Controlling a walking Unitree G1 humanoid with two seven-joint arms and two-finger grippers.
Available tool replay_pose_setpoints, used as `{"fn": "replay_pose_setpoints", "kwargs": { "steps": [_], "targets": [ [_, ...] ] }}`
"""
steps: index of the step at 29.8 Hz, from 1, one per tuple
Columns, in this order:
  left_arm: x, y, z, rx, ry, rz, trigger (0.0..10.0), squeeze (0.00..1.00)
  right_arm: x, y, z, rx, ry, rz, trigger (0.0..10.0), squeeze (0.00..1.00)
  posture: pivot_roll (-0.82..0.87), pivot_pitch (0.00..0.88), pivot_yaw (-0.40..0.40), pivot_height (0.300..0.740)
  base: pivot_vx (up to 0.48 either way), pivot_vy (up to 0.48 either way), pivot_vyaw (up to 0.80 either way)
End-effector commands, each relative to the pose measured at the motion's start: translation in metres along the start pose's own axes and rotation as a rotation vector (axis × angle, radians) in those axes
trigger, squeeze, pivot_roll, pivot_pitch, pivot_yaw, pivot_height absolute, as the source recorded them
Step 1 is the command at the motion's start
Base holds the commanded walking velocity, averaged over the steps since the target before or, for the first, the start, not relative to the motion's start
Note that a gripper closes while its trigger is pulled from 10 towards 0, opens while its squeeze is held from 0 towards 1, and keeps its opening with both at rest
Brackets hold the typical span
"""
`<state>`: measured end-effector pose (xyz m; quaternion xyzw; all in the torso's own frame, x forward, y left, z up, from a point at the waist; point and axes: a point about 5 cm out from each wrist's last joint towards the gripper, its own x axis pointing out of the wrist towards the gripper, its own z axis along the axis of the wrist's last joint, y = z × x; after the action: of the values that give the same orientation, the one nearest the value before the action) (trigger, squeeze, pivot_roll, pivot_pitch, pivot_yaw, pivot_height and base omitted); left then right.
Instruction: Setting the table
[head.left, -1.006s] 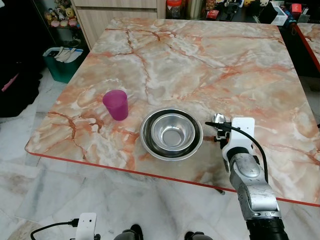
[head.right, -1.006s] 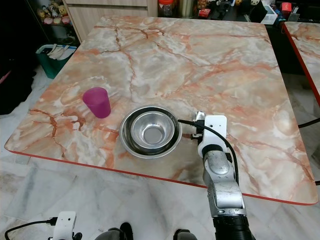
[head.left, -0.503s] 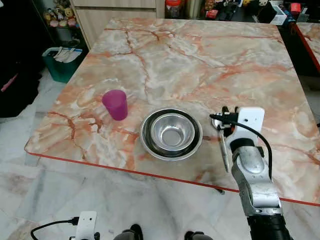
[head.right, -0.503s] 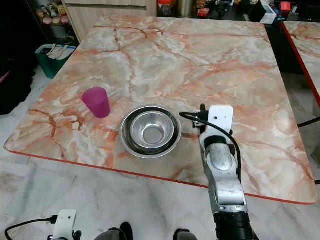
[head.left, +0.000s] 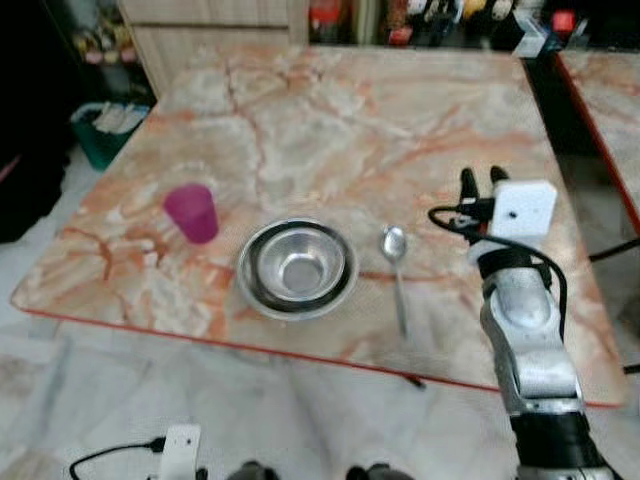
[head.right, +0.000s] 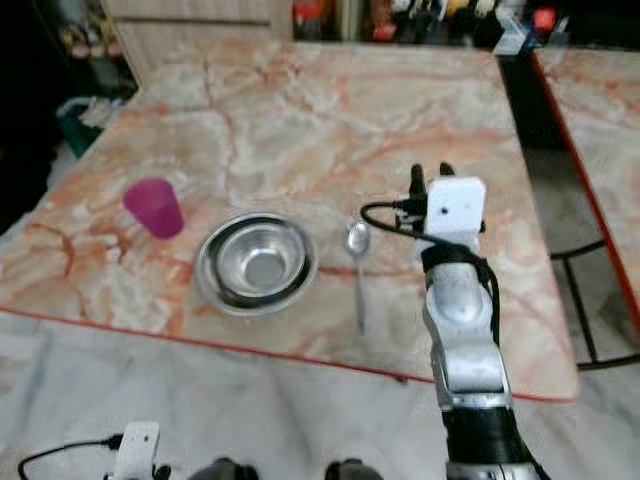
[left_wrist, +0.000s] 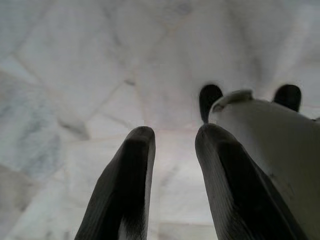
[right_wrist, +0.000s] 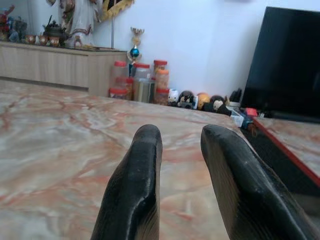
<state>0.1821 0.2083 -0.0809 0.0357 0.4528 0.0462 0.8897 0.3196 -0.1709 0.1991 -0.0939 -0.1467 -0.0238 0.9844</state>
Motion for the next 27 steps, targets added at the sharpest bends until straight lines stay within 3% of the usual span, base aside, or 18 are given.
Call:
{"fn": "replay_pose_setpoints", "kwargs": {
  "steps": [1, 9, 14, 27],
  "targets": [
    [-0.003, 0.003, -0.016, 0.026, 0.055, 0.008, 10.0, 0.0, -0.002, 0.01, 0.003, 0.011, -0.014, 0.039, 10.0, 0.0, -0.05, 0.179, 0.028, 0.74, 0.0, -0.48, 0.0],
    [-0.003, 0.003, -0.015, 0.031, 0.053, 0.009, 10.0, 0.0, -0.003, 0.005, -0.002, 0.026, 0.011, 0.013, 10.0, 0.0, -0.05, 0.16, 0.027, 0.74, 0.0, -0.459, 0.0],
    [-0.003, 0.007, -0.014, 0.032, 0.049, 0.012, 10.0, 0.0, -0.001, -0.001, -0.005, 0.055, 0.042, -0.011, 10.0, 0.0, -0.05, 0.152, 0.026, 0.74, 0.0, -0.39, -0.8],
    [-0.003, 0.007, -0.015, 0.035, 0.053, 0.01, 10.0, 0.0, -0.004, 0.002, -0.002, 0.068, 0.016, -0.01, 10.0, 0.0, -0.05, 0.137, 0.029, 0.74, 0.0, -0.37, 0.0]
  ]
}}
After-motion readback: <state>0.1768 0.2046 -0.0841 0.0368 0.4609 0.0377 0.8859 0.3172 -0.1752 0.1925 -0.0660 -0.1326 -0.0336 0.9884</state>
